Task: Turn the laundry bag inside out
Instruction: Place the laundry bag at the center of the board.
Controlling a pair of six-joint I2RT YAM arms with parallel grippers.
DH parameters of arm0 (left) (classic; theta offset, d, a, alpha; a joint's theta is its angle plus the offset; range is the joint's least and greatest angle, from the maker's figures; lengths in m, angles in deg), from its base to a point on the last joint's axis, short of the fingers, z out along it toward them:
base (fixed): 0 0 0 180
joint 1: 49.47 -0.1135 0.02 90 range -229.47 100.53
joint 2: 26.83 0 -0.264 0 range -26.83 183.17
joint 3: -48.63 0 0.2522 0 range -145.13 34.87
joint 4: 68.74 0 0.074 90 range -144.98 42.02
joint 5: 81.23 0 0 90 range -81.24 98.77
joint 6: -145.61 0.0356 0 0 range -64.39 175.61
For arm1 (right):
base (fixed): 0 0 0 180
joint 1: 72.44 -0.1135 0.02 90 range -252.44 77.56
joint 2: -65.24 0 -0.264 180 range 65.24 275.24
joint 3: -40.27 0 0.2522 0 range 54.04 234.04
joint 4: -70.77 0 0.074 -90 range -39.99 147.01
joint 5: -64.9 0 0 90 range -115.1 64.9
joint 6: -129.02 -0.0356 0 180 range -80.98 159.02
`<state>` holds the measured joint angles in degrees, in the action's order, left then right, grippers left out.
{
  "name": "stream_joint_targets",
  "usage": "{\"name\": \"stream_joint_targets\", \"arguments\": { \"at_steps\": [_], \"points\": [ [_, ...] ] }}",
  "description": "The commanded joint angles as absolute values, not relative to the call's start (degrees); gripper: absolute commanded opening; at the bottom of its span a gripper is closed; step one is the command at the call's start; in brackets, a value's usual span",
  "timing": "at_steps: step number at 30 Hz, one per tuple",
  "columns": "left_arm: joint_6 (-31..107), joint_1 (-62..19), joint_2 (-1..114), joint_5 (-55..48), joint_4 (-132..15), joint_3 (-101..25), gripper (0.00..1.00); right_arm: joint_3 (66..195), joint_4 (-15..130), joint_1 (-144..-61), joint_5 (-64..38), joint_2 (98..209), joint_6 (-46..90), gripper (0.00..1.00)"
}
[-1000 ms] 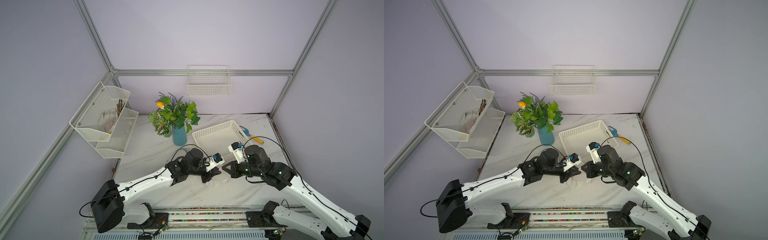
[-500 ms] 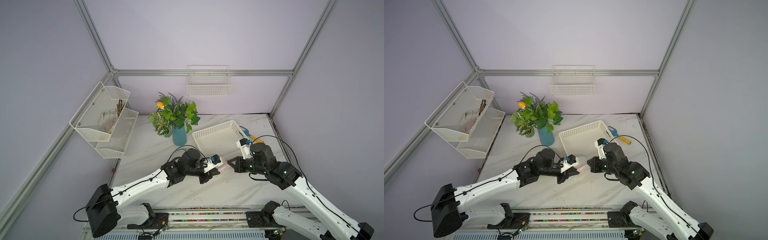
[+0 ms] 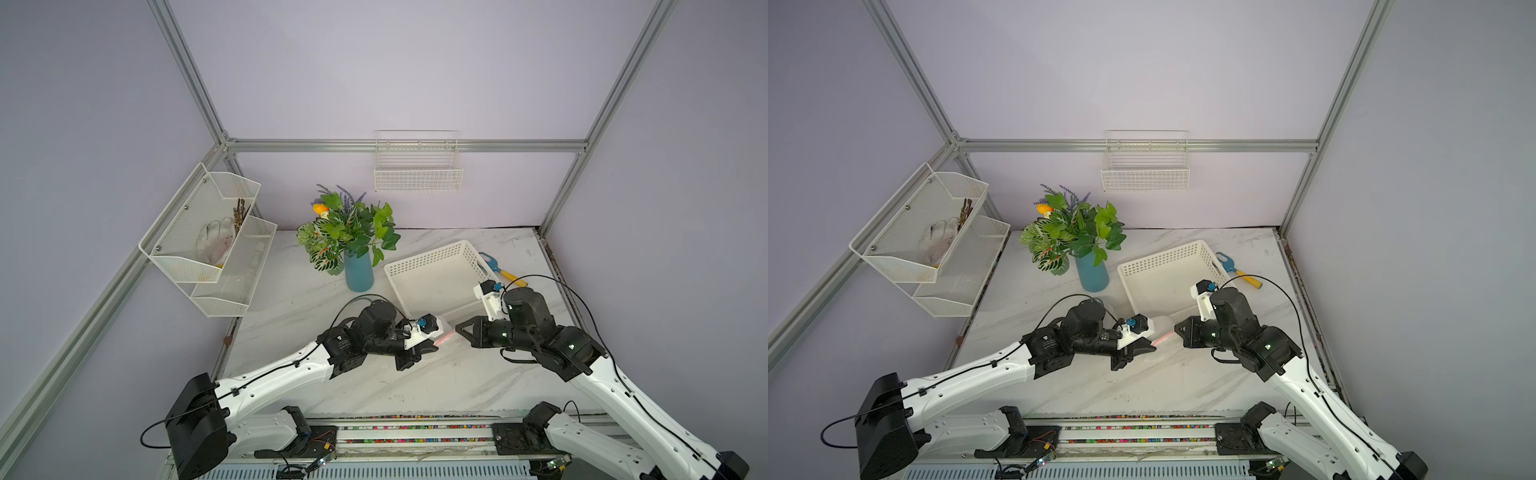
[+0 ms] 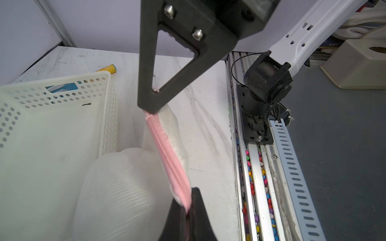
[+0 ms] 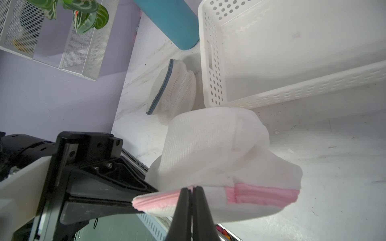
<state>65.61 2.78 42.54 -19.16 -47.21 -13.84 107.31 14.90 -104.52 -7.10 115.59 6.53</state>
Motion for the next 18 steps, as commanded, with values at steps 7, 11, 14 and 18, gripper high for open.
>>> {"name": "stream_joint_targets", "arguments": {
  "at_steps": [7, 11, 14, 18],
  "points": [
    [27.0, 1.4, 48.5, -35.2, -80.0, -2.7, 0.00, 107.6, 13.7, -102.7, -14.9, 113.3, 7.5, 0.82],
    [15.2, -3.7, 52.0, -33.6, -88.0, 3.1, 0.00, 106.7, 13.3, -102.4, -18.7, 113.3, 6.9, 0.87],
    [12.1, -6.3, 53.6, -32.6, -87.0, 4.4, 0.03, 105.8, 13.3, -102.3, -20.6, 112.9, 6.4, 0.87],
    [12.8, -7.0, 53.4, -30.5, -78.1, 3.0, 0.31, 104.7, 13.6, -102.1, -22.9, 112.4, 5.8, 0.87]
  ]
}}
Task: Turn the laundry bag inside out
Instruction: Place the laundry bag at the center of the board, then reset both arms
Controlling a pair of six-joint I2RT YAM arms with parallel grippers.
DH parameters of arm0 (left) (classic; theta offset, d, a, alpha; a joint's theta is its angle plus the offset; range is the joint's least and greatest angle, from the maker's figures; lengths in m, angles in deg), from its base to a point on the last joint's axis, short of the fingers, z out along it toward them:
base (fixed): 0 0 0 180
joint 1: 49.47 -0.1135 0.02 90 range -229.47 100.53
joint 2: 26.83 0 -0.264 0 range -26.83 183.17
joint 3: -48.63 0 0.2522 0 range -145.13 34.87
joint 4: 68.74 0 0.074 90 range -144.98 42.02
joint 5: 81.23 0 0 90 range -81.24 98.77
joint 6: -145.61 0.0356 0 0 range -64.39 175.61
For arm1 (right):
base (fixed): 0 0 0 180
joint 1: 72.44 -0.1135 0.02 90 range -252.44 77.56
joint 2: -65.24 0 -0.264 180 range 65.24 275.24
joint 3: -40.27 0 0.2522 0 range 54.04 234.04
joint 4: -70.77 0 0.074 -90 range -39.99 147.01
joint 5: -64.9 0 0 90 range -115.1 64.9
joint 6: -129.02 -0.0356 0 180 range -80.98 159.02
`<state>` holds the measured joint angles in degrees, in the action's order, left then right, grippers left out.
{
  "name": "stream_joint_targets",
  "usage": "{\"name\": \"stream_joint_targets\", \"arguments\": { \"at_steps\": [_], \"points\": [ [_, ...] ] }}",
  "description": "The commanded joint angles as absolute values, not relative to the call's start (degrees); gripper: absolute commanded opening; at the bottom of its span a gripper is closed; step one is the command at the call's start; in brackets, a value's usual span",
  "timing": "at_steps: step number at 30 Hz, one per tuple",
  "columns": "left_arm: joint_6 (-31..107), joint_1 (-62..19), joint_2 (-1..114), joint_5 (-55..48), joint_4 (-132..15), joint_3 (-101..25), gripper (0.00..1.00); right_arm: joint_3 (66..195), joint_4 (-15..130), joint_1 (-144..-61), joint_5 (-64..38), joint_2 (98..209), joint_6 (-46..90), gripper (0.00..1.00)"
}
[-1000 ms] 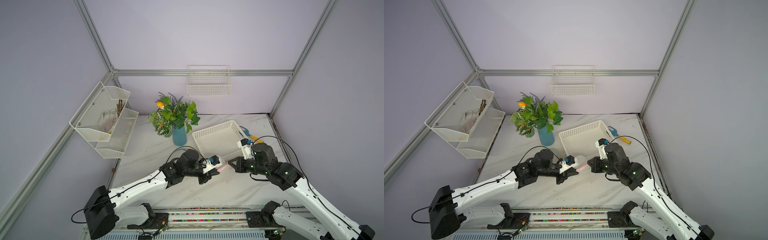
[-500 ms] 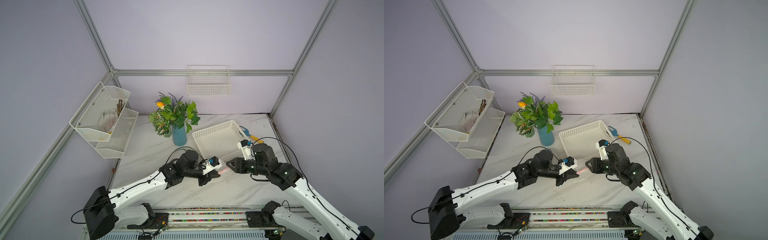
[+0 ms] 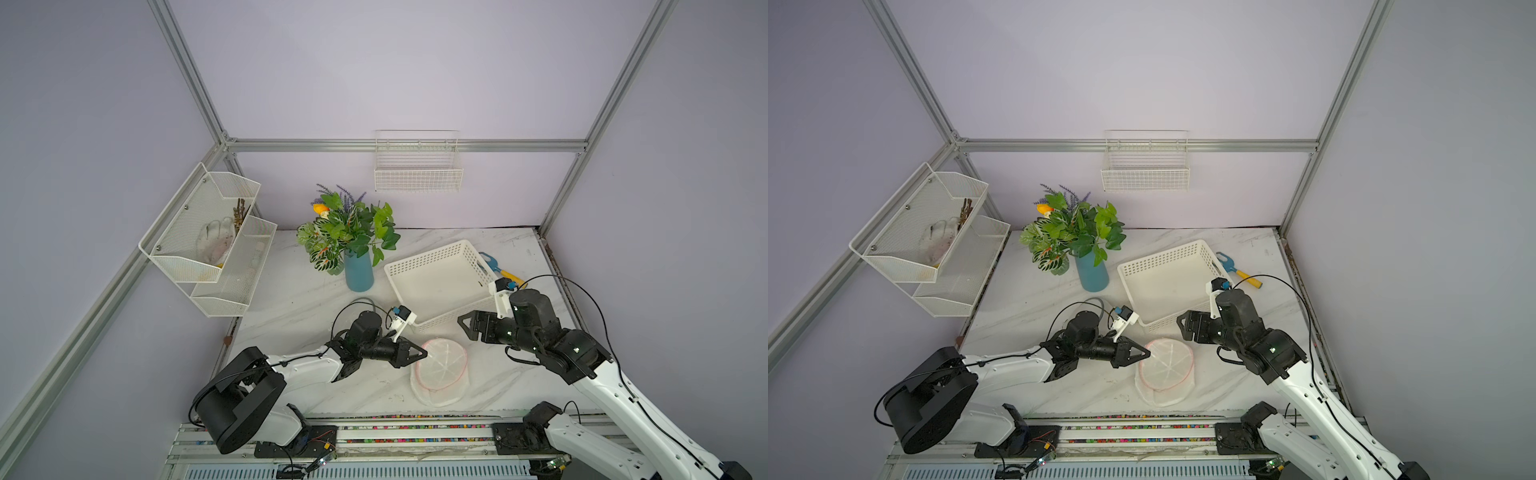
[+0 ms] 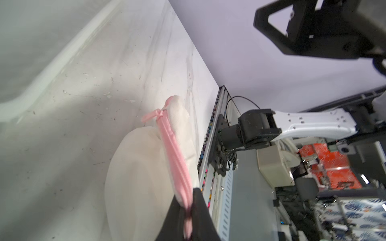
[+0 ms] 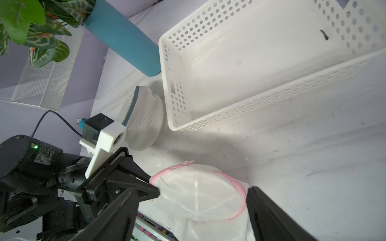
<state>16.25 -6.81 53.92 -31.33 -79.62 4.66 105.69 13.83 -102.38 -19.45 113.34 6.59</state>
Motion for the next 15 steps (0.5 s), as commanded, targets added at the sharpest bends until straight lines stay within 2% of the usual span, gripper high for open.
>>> {"name": "stream_joint_targets", "arguments": {
  "at_steps": [1, 3, 5, 7, 11, 15],
  "points": [
    [13.5, -7.0, 52.6, -29.6, -76.0, 2.8, 0.42, 104.5, 13.8, -102.1, -23.4, 112.4, 5.7, 0.87],
    [15.6, -7.1, 49.6, -26.4, -71.4, 2.2, 0.62, 104.0, 14.3, -101.9, -24.5, 112.3, 5.6, 0.87],
    [18.2, -7.2, 46.0, -22.3, -66.1, 0.9, 0.75, 103.7, 14.8, -101.7, -25.6, 112.3, 5.3, 0.88],
    [20.9, -7.3, 42.0, -17.6, -60.3, -1.1, 0.98, 103.3, 15.9, -101.4, -27.2, 112.0, 4.9, 0.87],
    [27.4, -7.3, 34.7, -4.9, -46.4, -6.8, 1.00, 101.3, 19.8, -100.6, -33.6, 110.4, 4.1, 0.89],
    [31.7, -7.6, 27.5, 19.4, -33.3, -9.6, 1.00, 95.5, 28.0, -99.9, -43.4, 106.9, 4.9, 0.89]
  ]
}}
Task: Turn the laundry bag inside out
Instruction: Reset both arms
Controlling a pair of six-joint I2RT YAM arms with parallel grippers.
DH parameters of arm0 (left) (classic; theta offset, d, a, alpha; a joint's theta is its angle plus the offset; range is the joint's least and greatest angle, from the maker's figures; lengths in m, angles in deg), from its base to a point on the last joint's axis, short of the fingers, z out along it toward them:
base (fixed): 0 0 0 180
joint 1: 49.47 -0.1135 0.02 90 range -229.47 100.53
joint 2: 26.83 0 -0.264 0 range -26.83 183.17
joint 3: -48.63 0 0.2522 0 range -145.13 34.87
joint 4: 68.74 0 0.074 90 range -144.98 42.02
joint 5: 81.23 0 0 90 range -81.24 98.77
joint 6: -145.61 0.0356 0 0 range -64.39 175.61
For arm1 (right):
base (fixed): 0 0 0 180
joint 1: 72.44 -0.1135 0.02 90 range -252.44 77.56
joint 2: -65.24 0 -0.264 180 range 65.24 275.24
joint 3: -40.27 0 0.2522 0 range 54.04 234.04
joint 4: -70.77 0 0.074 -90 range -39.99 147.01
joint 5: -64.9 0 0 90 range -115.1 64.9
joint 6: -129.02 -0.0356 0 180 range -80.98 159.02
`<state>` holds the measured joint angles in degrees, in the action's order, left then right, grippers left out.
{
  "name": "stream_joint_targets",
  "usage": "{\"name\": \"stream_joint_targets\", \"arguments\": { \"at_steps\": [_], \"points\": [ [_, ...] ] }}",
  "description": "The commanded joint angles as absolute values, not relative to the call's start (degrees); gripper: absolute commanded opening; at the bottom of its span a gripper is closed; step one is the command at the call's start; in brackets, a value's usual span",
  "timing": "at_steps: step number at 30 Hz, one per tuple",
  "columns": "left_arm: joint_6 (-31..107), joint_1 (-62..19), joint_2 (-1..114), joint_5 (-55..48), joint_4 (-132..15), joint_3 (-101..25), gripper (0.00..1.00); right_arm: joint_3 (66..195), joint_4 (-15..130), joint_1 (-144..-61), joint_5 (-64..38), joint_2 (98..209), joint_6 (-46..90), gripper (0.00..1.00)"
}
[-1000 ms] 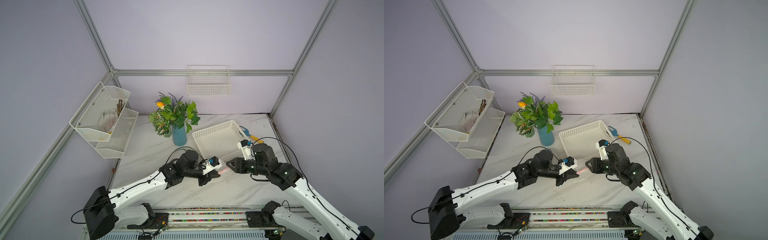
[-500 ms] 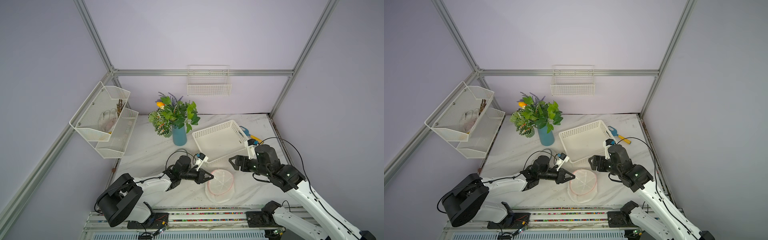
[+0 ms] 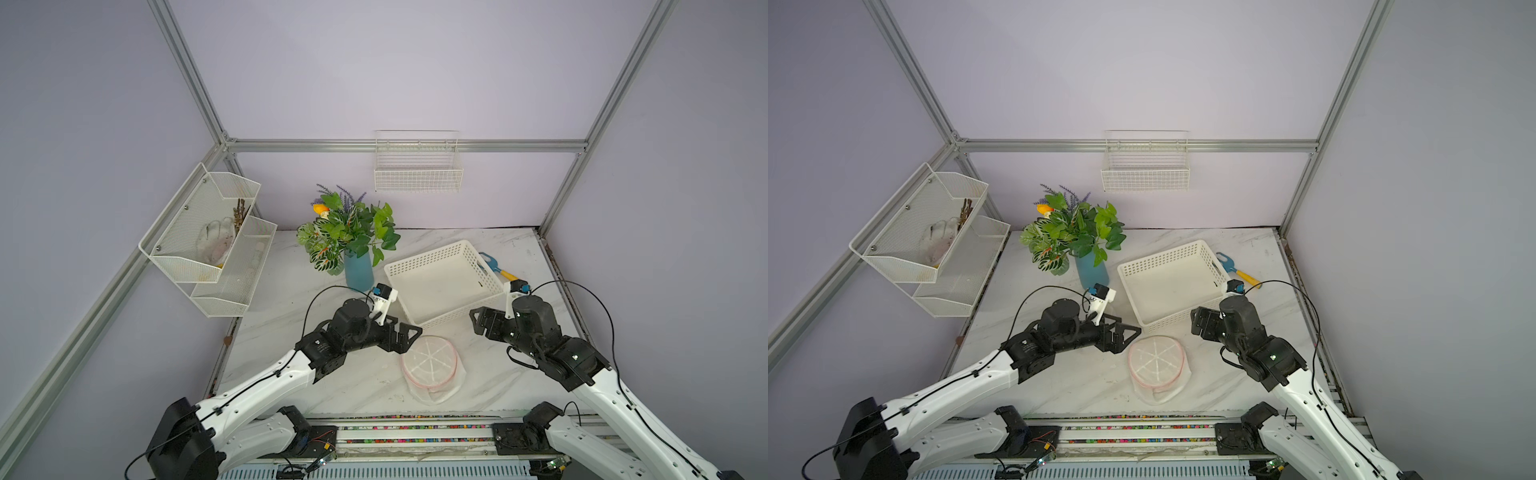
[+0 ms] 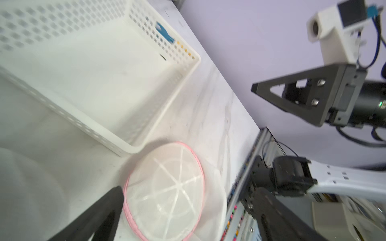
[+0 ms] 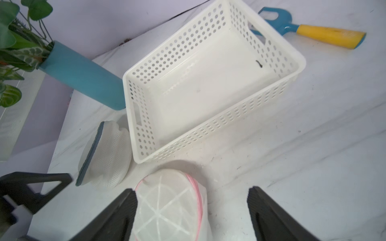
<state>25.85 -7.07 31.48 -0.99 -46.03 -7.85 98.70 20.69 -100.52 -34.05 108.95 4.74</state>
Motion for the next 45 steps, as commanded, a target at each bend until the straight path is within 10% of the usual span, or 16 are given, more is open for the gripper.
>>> {"name": "stream_joint_targets", "arguments": {
  "at_steps": [1, 11, 25, 31, 45],
  "points": [
    [33.5, -7.8, 25.7, 24.4, -31.9, -9.2, 1.00, 93.8, 30.3, -99.7, -45.9, 106.1, 5.3, 0.89],
    [56.6, -31.3, 15.5, 37.5, -47.7, 5.0, 1.00, 67.3, 87.8, -93.8, -57.4, 114.2, 32.4, 0.94],
    [56.1, -48.0, 47.8, 24.8, -103.4, 18.3, 1.00, 67.1, 134.2, -77.0, -41.7, 157.0, 35.6, 0.97],
    [53.6, -51.1, 65.0, 20.6, -124.5, 19.3, 1.00, 68.7, 128.4, -77.0, -42.9, 155.6, 35.8, 0.99],
    [52.4, -51.0, 62.2, 21.4, -108.6, 13.7, 1.00, 71.3, 123.3, -77.3, -42.7, 155.8, 35.7, 0.99]
  ]
}}
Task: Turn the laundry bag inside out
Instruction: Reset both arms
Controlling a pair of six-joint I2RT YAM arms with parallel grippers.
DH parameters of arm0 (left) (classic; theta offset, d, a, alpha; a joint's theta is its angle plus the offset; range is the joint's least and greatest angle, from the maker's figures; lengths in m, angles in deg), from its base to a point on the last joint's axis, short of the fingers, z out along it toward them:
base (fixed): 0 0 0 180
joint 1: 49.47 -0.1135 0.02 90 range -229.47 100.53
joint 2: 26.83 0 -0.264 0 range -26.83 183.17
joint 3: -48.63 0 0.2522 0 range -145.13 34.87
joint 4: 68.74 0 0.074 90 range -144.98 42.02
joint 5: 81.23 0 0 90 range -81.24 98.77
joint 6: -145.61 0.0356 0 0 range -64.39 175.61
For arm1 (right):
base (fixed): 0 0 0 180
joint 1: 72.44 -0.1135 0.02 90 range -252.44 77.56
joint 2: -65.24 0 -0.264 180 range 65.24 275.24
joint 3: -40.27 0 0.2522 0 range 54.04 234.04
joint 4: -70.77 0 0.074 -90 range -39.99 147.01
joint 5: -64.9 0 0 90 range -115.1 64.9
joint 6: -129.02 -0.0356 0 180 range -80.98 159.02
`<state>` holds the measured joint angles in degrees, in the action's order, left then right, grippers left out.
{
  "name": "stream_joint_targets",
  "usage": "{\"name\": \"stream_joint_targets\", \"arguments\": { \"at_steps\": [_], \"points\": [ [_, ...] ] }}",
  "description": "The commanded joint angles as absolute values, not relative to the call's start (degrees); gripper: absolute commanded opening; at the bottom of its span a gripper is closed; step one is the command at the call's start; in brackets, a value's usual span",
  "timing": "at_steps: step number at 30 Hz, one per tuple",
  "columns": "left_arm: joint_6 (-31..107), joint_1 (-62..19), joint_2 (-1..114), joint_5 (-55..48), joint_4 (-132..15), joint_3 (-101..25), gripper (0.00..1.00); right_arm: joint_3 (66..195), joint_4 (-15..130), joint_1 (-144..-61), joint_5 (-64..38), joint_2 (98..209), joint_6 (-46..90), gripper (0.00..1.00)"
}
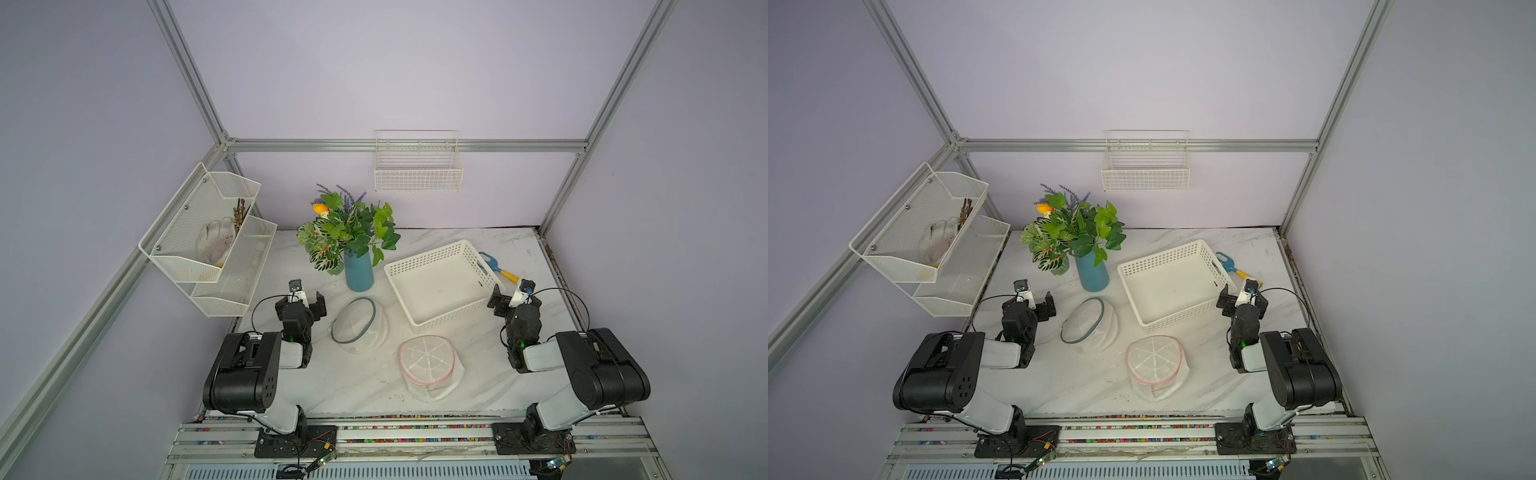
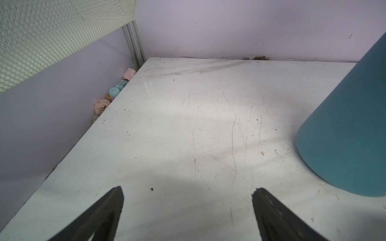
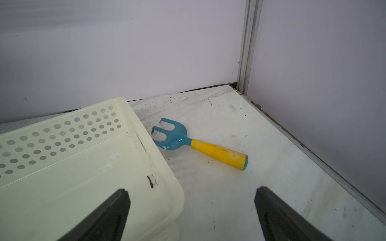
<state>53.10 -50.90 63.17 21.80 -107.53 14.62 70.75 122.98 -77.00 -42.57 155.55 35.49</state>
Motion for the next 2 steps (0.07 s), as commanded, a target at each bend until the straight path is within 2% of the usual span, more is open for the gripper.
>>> {"name": "stream_joint_targets", "arguments": {
  "at_steps": [1, 2],
  "points": [
    [52.4, -51.0, 62.1, 21.4, -108.6, 13.8, 1.00, 71.1, 123.6, -77.2, -42.6, 155.7, 35.8, 0.99],
    [52.4, -51.0, 62.1, 21.3, -108.5, 13.9, 1.00, 70.6, 124.6, -77.2, -42.5, 155.6, 35.9, 0.99]
  ]
}}
